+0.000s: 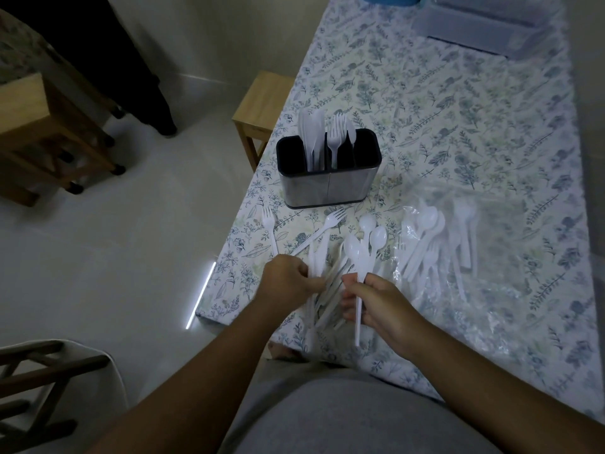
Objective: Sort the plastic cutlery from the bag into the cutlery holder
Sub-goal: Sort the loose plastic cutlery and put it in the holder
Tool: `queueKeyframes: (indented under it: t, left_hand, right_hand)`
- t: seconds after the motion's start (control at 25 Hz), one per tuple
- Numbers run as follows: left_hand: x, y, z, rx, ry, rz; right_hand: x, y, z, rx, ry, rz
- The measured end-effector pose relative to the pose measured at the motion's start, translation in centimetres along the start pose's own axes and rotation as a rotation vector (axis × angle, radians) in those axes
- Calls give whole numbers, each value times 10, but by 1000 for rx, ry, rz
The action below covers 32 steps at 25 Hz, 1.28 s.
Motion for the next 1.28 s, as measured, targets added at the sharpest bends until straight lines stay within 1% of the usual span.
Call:
queueKeyframes:
  t: [0.12,0.16,0.2,0.28,0.32,0.36,0.44,0.56,0.64,0.72,0.76,0.8,0.92,1.04,1.16,1.2,1.28]
  left_hand:
    - [-56,18,23,189,233,77]
    - [-68,22,30,211,294,74]
    - [-73,21,31,173,317,72]
    - [-64,13,22,16,286,66]
    - [-56,14,18,-31,265,39]
    - [-46,19,13,-41,243,-2]
    - [-26,27,4,-38,185,-58]
    - [-6,19,-3,-96,131,-81]
    - [-3,7,-1,-169,152,-95]
    - [-10,-1,6,-242,233,-125]
    - [-15,3,9,-239,282,-165]
    - [-18,11,10,-204,305,-210]
    - [-15,31,3,-88,243,-366]
    - [-10,28,-2,-59,185,-413]
    - [-7,15,7,-71,125,-279]
    - [-12,14,13,-66,134,-203]
    - [-35,21,28,-28,234,-83]
  right_hand:
    - [-5,16,1,124,68,-151]
    - [-6,13,0,104,89,-201]
    - [-7,4,-4,37,95,-226]
    - [-9,-23,-11,-135,55,-171]
    - [-10,-33,-13,-184,31,-136]
    - [-9,-38,-12,-197,14,-112]
    - [-10,-39,-9,-176,16,-100]
    - [-7,-34,-3,-132,6,-92]
    - [-9,-35,-5,-134,11,-133]
    - [-9,-34,-3,-119,43,-187]
    - [-10,-34,-3,-113,57,-176]
    - [-10,-33,-2,-108,65,-150]
    - [-10,-28,-3,-95,59,-119]
    - [-8,-29,-6,-112,44,-135]
    - [-6,-30,-8,-126,13,-131]
    - [-5,-29,-8,-118,3,-136]
    - [-3,-25,-7,-84,-18,-167]
Point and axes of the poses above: each hand's wrist, its own z-axis away from the middle knuckle, its own y-axis out of the palm, x = y × z, the point moved 10 cm from there along -z, towards the middle knuckle, and after that the axes turned 6 degrees about -x, right-handed, at the moved point
